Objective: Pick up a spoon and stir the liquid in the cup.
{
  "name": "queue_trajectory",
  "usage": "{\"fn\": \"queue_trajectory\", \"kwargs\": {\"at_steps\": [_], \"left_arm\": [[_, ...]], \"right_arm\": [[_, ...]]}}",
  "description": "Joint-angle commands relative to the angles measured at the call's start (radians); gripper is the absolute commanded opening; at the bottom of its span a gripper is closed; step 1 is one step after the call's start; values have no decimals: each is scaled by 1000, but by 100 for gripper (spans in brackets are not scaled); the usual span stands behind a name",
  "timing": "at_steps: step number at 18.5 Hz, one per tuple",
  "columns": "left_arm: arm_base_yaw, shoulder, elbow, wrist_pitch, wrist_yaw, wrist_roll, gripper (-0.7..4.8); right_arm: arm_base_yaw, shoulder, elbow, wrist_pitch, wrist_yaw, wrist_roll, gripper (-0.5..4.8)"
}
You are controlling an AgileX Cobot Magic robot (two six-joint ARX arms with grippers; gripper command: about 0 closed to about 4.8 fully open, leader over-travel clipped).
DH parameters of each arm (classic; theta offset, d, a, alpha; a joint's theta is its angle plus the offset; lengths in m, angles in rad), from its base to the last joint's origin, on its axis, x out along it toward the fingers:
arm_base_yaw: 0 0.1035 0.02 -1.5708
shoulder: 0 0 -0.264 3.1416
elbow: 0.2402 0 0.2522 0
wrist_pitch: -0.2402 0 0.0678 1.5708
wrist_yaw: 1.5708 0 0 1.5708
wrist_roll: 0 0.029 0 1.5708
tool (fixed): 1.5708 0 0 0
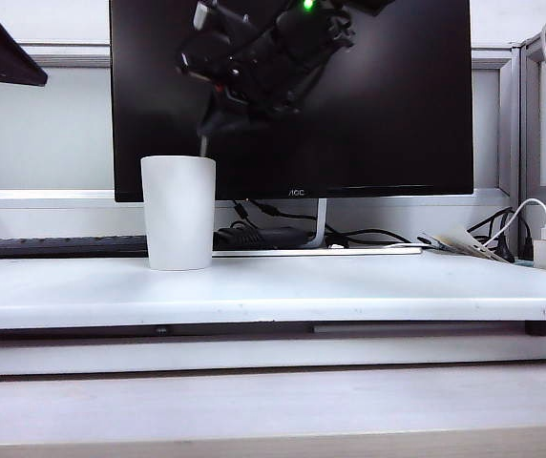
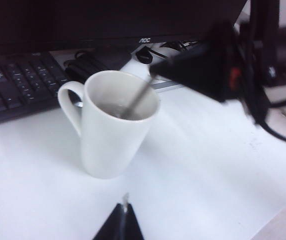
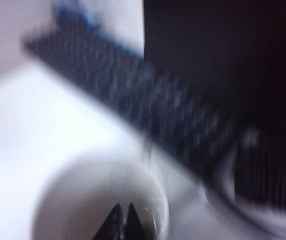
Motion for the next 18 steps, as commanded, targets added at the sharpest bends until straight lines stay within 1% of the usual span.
{"fn": "queue_trajectory", "kwargs": {"at_steps": [1, 2, 4, 6, 7, 8, 9, 11, 14, 16, 17, 18], "left_arm": [[0, -3, 3, 5, 7, 3, -5], [0, -3, 3, 5, 7, 3, -5], [0, -3, 3, 5, 7, 3, -5], [0, -3, 3, 5, 7, 3, -5], [0, -3, 3, 5, 8, 3, -5], [0, -3, 3, 3, 17, 3, -5], [0, -3, 3, 3, 24, 3, -5], [0, -3, 3, 5, 23, 0, -5], [0, -3, 3, 5, 23, 0, -5], [0, -3, 3, 6, 23, 0, -5], [0, -3, 3, 6, 23, 0, -5], [0, -3, 3, 9, 25, 1, -5]], "right_arm": [[24, 16, 3, 144, -56, 108, -3], [31, 17, 3, 141, -78, 117, -3], [50, 13, 3, 82, -138, 116, -3], [50, 3, 3, 4, -158, 102, -3], [47, 0, 3, -33, -155, 76, -3], [34, -10, 3, -103, -103, 26, -2], [28, -13, 3, -131, -47, -8, -3], [13, -13, 3, -111, -15, -23, -3], [8, -6, 3, -7, 29, -22, -3], [10, 3, 3, 68, 15, 21, -3], [19, 6, 3, 89, -6, 44, -3], [26, 6, 3, 95, -54, 58, -2]]}}
